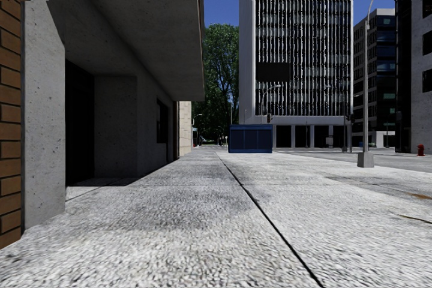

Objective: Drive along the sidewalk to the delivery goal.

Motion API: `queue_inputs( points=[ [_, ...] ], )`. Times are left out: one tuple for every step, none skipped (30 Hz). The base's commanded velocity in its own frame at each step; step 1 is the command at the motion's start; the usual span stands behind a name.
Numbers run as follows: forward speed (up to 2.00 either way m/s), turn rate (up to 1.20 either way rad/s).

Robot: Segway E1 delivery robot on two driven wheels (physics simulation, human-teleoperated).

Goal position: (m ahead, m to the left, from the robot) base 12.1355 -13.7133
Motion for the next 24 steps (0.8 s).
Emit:
queue_inputs(
  points=[
    [2.00, 0.00],
    [2.00, 0.00],
    [2.00, 0.00],
    [2.00, 0.00],
    [2.00, 0.00],
    [2.00, 0.00],
    [2.00, 0.00],
    [2.00, 0.00],
    [2.00, 0.00],
    [2.00, 0.00],
    [2.00, 0.00],
    [2.00, 0.00],
    [2.00, 0.00],
    [2.00, 0.00],
    [2.00, 0.00],
    [2.00, 0.00],
    [2.00, 0.00],
    [2.00, 0.00],
    [2.00, 0.00],
    [2.00, 0.00],
    [2.00, 0.00],
    [2.00, 0.00],
    [2.00, 0.00],
    [2.00, 0.00]
  ],
)
